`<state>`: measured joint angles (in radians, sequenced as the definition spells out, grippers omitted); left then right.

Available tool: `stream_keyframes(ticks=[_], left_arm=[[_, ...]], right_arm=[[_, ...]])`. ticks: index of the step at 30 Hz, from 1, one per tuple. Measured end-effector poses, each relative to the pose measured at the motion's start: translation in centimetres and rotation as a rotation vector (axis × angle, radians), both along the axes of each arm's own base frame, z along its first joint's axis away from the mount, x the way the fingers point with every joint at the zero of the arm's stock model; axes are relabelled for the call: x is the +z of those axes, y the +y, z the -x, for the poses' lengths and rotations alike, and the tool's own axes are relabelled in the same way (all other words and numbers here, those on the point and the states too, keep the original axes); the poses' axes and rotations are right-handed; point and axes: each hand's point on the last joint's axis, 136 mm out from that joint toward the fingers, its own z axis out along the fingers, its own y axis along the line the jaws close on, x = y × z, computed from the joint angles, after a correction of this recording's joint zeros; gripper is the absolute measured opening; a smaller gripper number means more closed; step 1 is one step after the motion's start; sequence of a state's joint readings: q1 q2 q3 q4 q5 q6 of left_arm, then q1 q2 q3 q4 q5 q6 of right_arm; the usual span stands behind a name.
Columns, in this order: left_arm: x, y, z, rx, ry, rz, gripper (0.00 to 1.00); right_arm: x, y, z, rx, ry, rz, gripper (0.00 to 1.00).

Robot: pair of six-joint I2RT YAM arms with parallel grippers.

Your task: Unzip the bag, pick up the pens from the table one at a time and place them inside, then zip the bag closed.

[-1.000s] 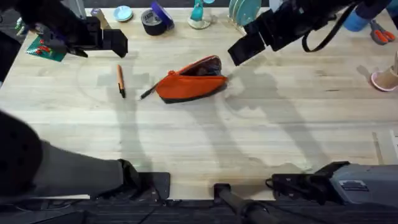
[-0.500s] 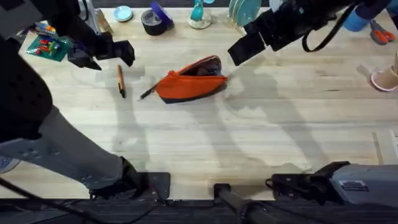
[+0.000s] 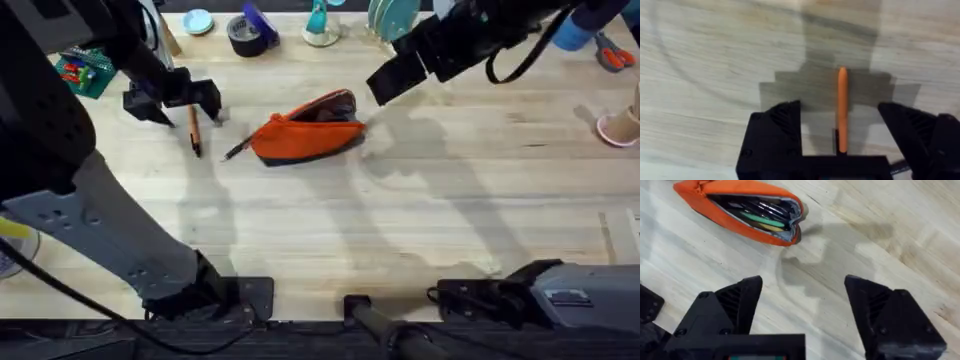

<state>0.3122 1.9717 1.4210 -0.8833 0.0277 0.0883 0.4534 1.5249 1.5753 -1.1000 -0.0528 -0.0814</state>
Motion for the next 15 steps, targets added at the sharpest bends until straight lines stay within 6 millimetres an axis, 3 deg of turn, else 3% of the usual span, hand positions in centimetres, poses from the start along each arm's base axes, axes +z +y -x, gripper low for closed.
stream_keyframes(ticks=[8, 11, 14, 15], left_arm=[[0.01, -0.12, -0.23, 0.007, -0.008, 0.007, 0.798], [0.01, -0.15, -0.24, 0.008, -0.008, 0.007, 0.573], [0.07, -0.26, -0.33, 0.011, -0.012, 0.014, 0.13], [0.1, -0.27, -0.38, 0.009, -0.012, 0.011, 0.071]], right_arm=[[0.0, 0.0, 0.01, 0.0, 0.0, 0.0, 0.995], [0.0, 0.0, 0.01, 0.0, 0.0, 0.0, 0.996], [0.0, 0.0, 0.0, 0.0, 0.0, 0.0, 0.996], [0.0, 0.0, 0.01, 0.0, 0.0, 0.0, 0.995]])
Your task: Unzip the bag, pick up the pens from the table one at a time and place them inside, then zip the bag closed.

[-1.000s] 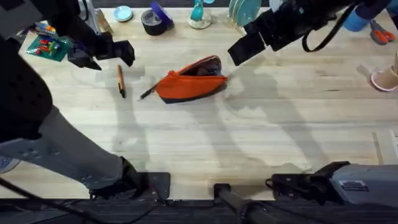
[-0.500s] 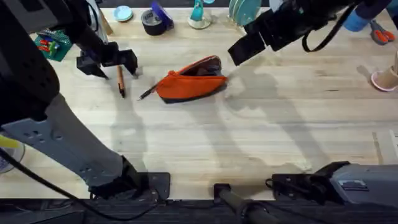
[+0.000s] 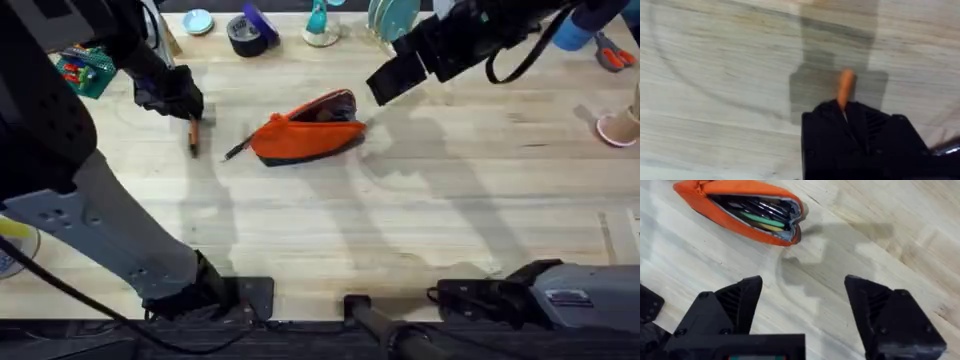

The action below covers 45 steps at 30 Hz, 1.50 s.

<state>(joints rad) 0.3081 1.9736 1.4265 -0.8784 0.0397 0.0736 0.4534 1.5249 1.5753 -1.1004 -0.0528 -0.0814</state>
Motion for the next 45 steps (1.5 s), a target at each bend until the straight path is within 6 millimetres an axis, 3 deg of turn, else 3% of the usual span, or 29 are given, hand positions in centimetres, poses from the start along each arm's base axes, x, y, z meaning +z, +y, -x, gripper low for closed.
stream_keyframes(ticks=[5, 15, 19, 23, 29, 34, 35, 45], left_arm=[[0.0, -0.1, 0.6, -0.007, 0.025, 0.0, 0.045], [0.8, 0.3, -0.2, -0.027, -0.02, -0.026, 0.043], [3.8, 0.5, -0.6, -0.028, -0.093, -0.055, 0.043], [8.4, 0.6, -0.8, -0.027, -0.207, -0.093, 0.043], [13.5, -0.8, -0.7, -0.057, -0.331, -0.128, 0.042], [16.5, -4.2, -0.4, -0.171, -0.396, -0.145, 0.041], [17.8, -6.9, 0.3, -0.302, -0.415, -0.155, 0.041], [19.3, -18.6, 3.0, -0.779, -0.468, -0.019, 0.041]], right_arm=[[0.0, 0.0, 0.0, 0.0, 0.0, 0.0, 0.995], [0.0, 0.0, -0.1, 0.0, -0.003, -0.002, 0.995], [0.0, 0.0, -0.1, 0.0, -0.003, -0.002, 0.995], [0.0, 0.0, -0.1, 0.0, -0.003, -0.001, 0.995], [0.0, 0.0, -0.1, 0.0, -0.003, -0.001, 0.996], [0.0, 0.0, -0.1, 0.0, -0.003, -0.002, 0.995], [0.0, 0.0, -0.1, 0.0, -0.003, -0.002, 0.995], [0.0, 0.0, -0.1, 0.0, -0.003, -0.002, 0.995]])
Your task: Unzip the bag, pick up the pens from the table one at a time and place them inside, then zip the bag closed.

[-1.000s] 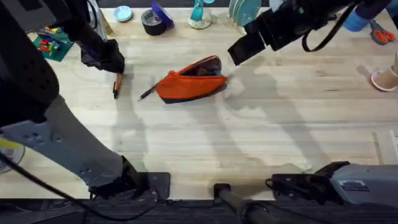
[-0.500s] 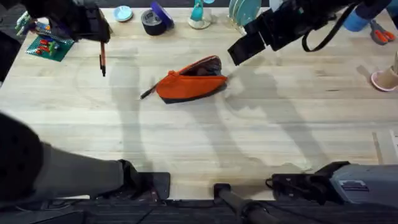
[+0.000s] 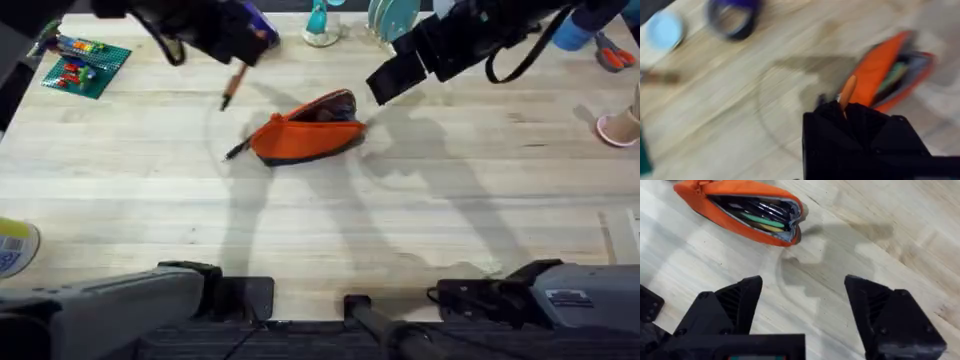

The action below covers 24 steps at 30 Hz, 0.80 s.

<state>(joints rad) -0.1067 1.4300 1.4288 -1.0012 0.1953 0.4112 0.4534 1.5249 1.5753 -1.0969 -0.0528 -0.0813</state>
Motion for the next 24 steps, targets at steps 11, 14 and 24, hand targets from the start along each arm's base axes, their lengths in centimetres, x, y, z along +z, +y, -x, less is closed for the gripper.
stream_keyframes(ticks=[11, 14, 24], left_arm=[[2.2, -9.1, 1.0, -0.318, -0.096, 0.148, 0.041], [2.8, -10.5, 1.1, -0.36, -0.122, 0.172, 0.041], [-1.7, -12.6, 0.7, -0.408, 0.01, 0.171, 0.04]], right_arm=[[0.0, 0.0, 0.0, 0.0, 0.0, 0.0, 0.996], [0.0, 0.0, 0.0, 0.0, 0.0, 0.0, 0.995], [0.0, 0.0, 0.0, 0.0, 0.0, 0.0, 0.996]])
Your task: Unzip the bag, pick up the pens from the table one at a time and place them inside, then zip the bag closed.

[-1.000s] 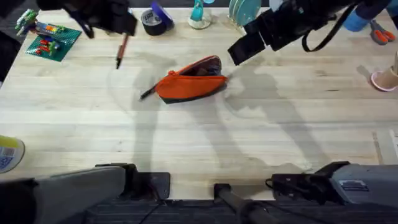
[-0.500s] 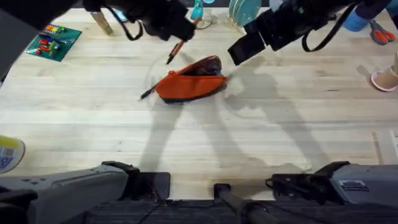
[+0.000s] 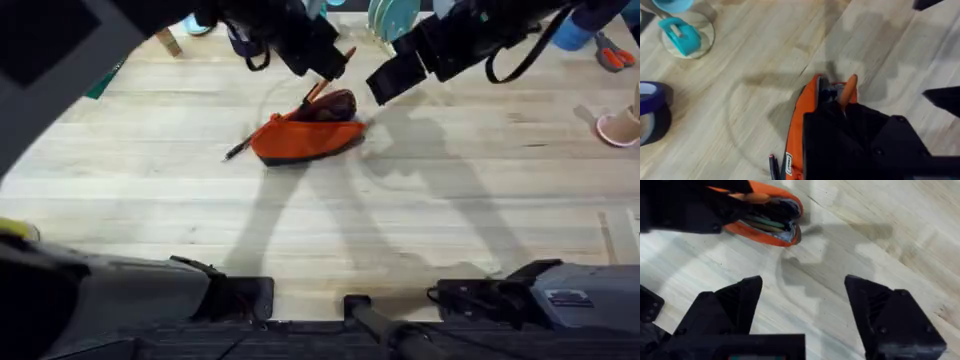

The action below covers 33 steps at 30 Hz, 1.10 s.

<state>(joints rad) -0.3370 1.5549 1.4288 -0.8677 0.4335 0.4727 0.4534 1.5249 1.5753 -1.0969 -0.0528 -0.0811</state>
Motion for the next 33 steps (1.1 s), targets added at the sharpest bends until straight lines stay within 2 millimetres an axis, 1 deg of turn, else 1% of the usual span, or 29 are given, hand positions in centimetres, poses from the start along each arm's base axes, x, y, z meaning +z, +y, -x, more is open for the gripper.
stream_keyframes(ticks=[6, 10, 12, 24, 25, 26, 27, 28, 30, 31, 32, 33], left_arm=[[-2.9, -0.1, -0.4, -0.003, 0.079, -0.03, 0.04], [-4.5, -0.2, -0.6, -0.003, 0.12, -0.044, 0.04], [-4.9, -0.2, -0.7, -0.003, 0.129, -0.047, 0.04], [-5.2, -0.1, -0.2, -0.006, 0.151, -0.057, 0.049], [-5.2, 0.0, -0.2, -0.006, 0.149, -0.059, 0.078], [-5.2, 0.0, -0.2, -0.007, 0.147, -0.062, 0.188], [-5.2, 0.1, -0.2, -0.006, 0.146, -0.065, 0.348], [-5.2, 0.1, -0.3, -0.006, 0.145, -0.066, 0.473], [-5.2, 0.1, -0.3, -0.006, 0.145, -0.067, 0.81], [-5.2, 0.1, -0.3, -0.004, 0.146, -0.067, 0.941], [-5.2, 0.1, -0.3, -0.004, 0.146, -0.067, 0.979], [-5.2, 0.1, -0.3, -0.004, 0.146, -0.067, 0.989]], right_arm=[[0.0, 0.0, 0.0, 0.0, 0.0, 0.0, 0.996], [0.0, 0.0, 0.0, 0.0, 0.0, 0.0, 0.996], [0.0, 0.0, 0.0, 0.0, 0.0, 0.0, 0.995], [0.0, 0.0, 0.0, 0.0, 0.0, 0.0, 0.995], [0.0, 0.0, 0.0, 0.0, 0.0, 0.0, 0.995], [0.0, 0.0, 0.0, 0.0, 0.0, 0.0, 0.995], [0.0, 0.0, 0.0, 0.0, 0.0, 0.0, 0.995], [0.0, 0.0, 0.0, 0.0, 0.0, 0.0, 0.996], [0.0, 0.0, 0.0, 0.0, 0.0, 0.0, 0.996], [0.0, 0.0, 0.0, 0.0, 0.0, 0.0, 0.996], [0.0, 0.0, 0.0, 0.0, 0.0, 0.0, 0.996], [0.0, 0.0, 0.0, 0.0, 0.0, 0.0, 0.996]])
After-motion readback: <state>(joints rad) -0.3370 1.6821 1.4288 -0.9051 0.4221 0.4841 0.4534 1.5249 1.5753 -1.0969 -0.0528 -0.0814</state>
